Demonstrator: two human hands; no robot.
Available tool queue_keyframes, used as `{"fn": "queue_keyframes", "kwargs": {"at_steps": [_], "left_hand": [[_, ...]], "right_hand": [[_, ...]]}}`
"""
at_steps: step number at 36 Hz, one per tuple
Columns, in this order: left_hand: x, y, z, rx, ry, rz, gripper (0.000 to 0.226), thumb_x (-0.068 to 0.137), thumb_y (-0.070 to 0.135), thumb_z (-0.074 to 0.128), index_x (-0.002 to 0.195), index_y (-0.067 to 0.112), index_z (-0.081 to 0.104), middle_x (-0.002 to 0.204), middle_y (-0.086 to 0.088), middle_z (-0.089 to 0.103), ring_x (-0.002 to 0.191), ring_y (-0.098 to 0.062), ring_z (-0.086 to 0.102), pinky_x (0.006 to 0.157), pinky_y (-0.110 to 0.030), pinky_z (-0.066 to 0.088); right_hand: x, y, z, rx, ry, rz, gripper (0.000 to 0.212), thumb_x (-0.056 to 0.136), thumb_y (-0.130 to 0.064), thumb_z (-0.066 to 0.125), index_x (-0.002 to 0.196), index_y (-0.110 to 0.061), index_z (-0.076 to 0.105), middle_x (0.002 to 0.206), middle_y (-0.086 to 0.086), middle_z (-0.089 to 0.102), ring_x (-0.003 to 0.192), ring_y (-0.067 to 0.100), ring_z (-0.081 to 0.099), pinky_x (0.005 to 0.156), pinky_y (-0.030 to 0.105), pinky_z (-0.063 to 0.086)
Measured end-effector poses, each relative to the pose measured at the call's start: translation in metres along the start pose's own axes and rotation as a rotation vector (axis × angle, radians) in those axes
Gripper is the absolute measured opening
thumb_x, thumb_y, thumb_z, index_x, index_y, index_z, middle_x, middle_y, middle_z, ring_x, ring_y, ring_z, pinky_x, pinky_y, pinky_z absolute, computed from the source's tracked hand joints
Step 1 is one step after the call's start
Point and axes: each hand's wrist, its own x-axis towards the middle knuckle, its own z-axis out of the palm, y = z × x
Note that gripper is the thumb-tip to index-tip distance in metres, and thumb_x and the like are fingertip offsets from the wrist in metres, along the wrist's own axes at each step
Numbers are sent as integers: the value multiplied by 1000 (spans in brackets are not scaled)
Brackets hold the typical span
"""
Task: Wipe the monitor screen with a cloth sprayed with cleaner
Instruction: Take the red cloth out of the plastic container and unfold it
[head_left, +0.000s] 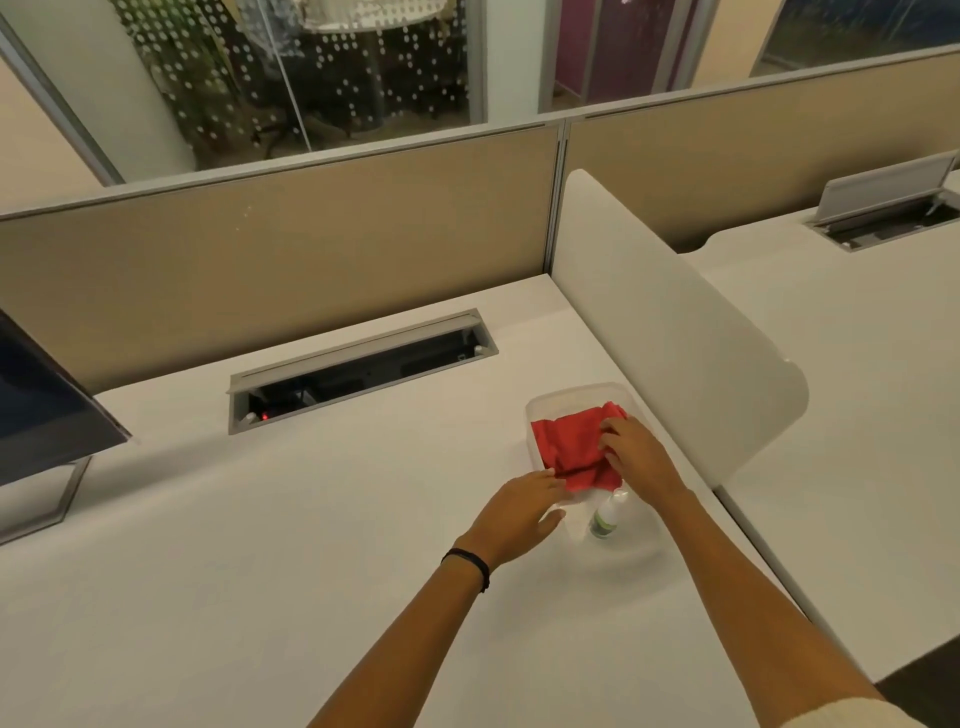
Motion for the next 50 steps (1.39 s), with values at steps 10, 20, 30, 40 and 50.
{"fn": "queue_keyframes", "kwargs": {"at_steps": [10, 20, 30, 40, 50], "left_hand": [[25, -6, -5, -42, 97, -52, 56, 93, 22, 50, 144, 20, 27, 154, -2, 25, 140, -19, 27, 114, -30, 24], [45, 1, -13, -195, 102, -232, 82, 84, 36, 62, 147, 20, 11, 156, -3, 18, 142, -22, 20, 116, -38, 25], [41, 12, -23, -167, 87, -206, 95, 80, 23, 69, 147, 19, 3, 156, -8, 15, 139, -28, 27, 113, -41, 32], [36, 23, -3, 13, 338, 90, 57, 88, 59, 44, 135, 59, 12, 155, 16, 8, 144, -6, 1, 118, -31, 6], [56, 30, -4, 394, 215, 37, 16, 94, 25, 48, 101, 13, 55, 155, -18, 4, 142, -38, -5, 118, -51, 3]], "right_hand": [[19, -1, -19, 127, 100, -8, 13, 81, 4, 54, 87, -4, 62, 101, 9, 65, 98, 26, 57, 102, 35, 31], [25, -18, -69, 158, 121, -19, 14, 93, -3, 42, 93, -13, 53, 81, -2, 62, 77, 17, 57, 111, 36, 25], [26, -39, -122, 207, 182, -19, 13, 95, -9, 45, 97, -12, 57, 87, 6, 68, 76, 23, 62, 75, 32, 51], [18, -34, -110, 259, 82, 47, 13, 94, -11, 47, 97, -18, 57, 90, 0, 68, 81, 19, 62, 76, 31, 52], [18, -28, -111, 277, 125, 45, 11, 94, -13, 47, 97, -18, 57, 91, -2, 68, 81, 17, 62, 78, 33, 53]]}}
